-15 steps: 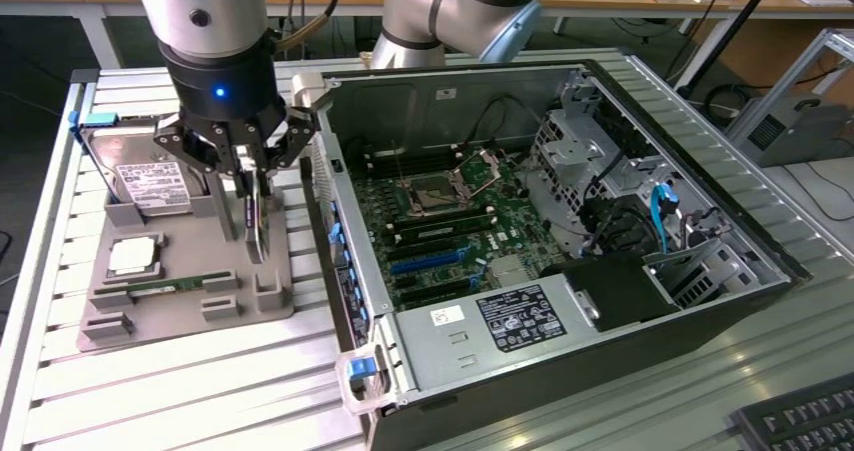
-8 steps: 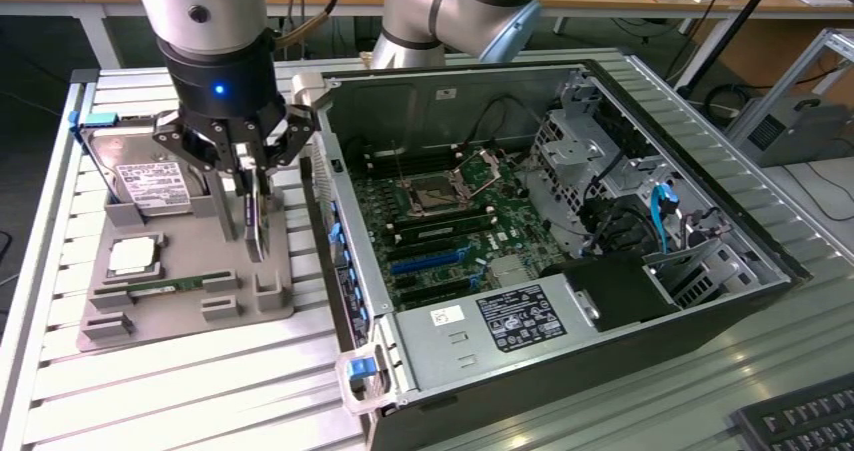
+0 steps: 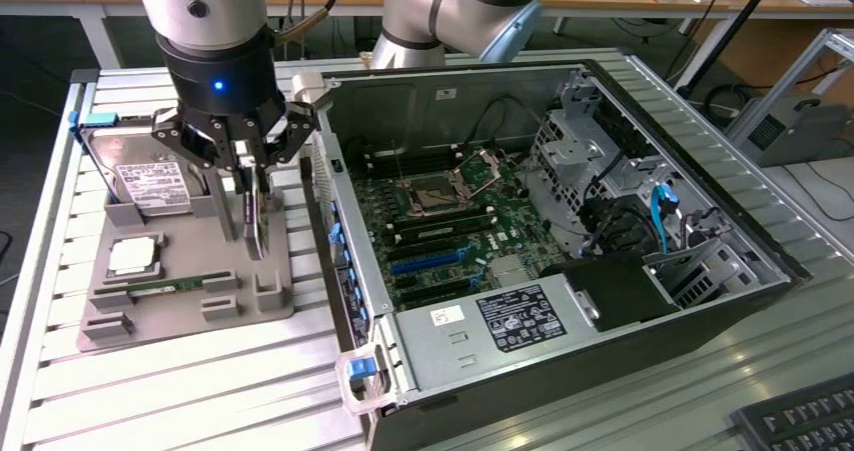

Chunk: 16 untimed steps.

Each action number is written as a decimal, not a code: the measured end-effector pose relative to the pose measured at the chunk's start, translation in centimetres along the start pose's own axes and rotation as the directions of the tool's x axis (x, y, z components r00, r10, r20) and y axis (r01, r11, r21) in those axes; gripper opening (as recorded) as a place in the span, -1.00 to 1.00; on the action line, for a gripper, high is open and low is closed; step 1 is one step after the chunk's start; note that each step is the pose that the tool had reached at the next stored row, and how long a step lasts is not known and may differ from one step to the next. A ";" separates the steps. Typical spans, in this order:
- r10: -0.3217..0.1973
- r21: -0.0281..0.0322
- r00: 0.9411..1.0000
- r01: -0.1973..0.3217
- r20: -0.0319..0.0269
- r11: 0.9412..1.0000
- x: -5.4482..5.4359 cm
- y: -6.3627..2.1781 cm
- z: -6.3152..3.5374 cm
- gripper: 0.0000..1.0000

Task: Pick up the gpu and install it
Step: 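Pick up the gpu and move the gpu toward the slot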

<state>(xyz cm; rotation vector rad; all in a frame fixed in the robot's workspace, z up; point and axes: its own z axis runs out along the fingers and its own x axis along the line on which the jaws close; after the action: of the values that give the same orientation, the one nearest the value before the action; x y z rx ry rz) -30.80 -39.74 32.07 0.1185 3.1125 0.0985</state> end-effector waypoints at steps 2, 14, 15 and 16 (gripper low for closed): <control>0.000 0.000 1.000 0.000 0.000 1.000 0.0 0.01 -0.15 -0.47; 0.000 0.000 1.000 0.000 0.000 1.000 0.0 0.04 -0.72 -0.47; 0.000 0.001 1.000 0.000 0.000 1.000 0.0 0.04 -0.74 -0.47; 0.000 0.003 1.000 0.000 0.000 1.000 0.0 0.04 -0.76 -0.47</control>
<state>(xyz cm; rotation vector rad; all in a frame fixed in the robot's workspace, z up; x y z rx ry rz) -30.79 -39.75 32.83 0.1181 3.1125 0.0940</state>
